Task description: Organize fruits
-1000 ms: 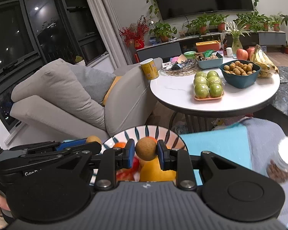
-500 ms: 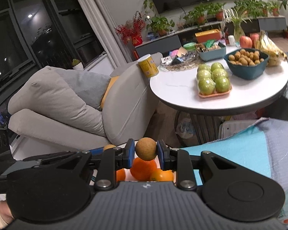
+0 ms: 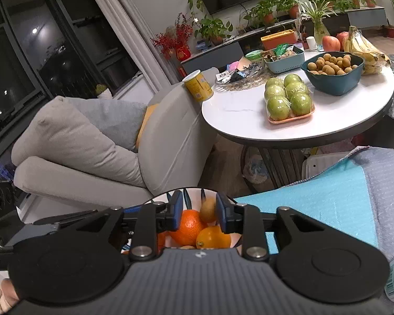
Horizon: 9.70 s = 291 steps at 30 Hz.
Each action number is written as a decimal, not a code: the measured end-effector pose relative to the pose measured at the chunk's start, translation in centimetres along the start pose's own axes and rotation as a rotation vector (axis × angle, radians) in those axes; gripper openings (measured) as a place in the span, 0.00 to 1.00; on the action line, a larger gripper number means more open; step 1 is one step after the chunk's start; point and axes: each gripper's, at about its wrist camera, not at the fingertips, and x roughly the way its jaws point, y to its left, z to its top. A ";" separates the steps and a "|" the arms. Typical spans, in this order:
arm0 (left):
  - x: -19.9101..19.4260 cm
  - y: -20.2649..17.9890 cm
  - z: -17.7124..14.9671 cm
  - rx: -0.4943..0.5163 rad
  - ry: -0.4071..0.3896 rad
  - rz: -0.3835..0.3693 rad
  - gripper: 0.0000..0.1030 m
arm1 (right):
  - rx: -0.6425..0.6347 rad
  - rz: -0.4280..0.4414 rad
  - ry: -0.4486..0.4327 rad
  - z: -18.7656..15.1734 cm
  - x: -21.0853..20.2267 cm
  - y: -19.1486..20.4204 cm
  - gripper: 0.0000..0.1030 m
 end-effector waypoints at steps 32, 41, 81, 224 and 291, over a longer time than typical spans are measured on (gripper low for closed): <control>-10.0 -2.7 -8.8 -0.001 0.062 0.097 0.37 | -0.169 -0.079 0.024 -7.5 -10.6 3.9 0.67; -9.3 -4.0 -11.3 -0.010 0.071 0.189 0.43 | -0.171 -0.091 0.107 -12.9 -11.7 5.0 0.67; -13.7 -4.3 -12.3 -0.199 -0.075 0.173 0.29 | -0.183 -0.366 0.055 -19.2 -12.8 9.0 0.67; -9.0 -6.2 -6.7 -0.062 -0.061 0.094 0.35 | -0.303 -0.274 -0.120 -8.3 -9.1 7.2 0.67; -26.5 -14.0 -17.9 -0.029 -0.154 0.476 0.85 | -0.363 -0.317 -0.159 -16.7 -22.9 10.2 0.77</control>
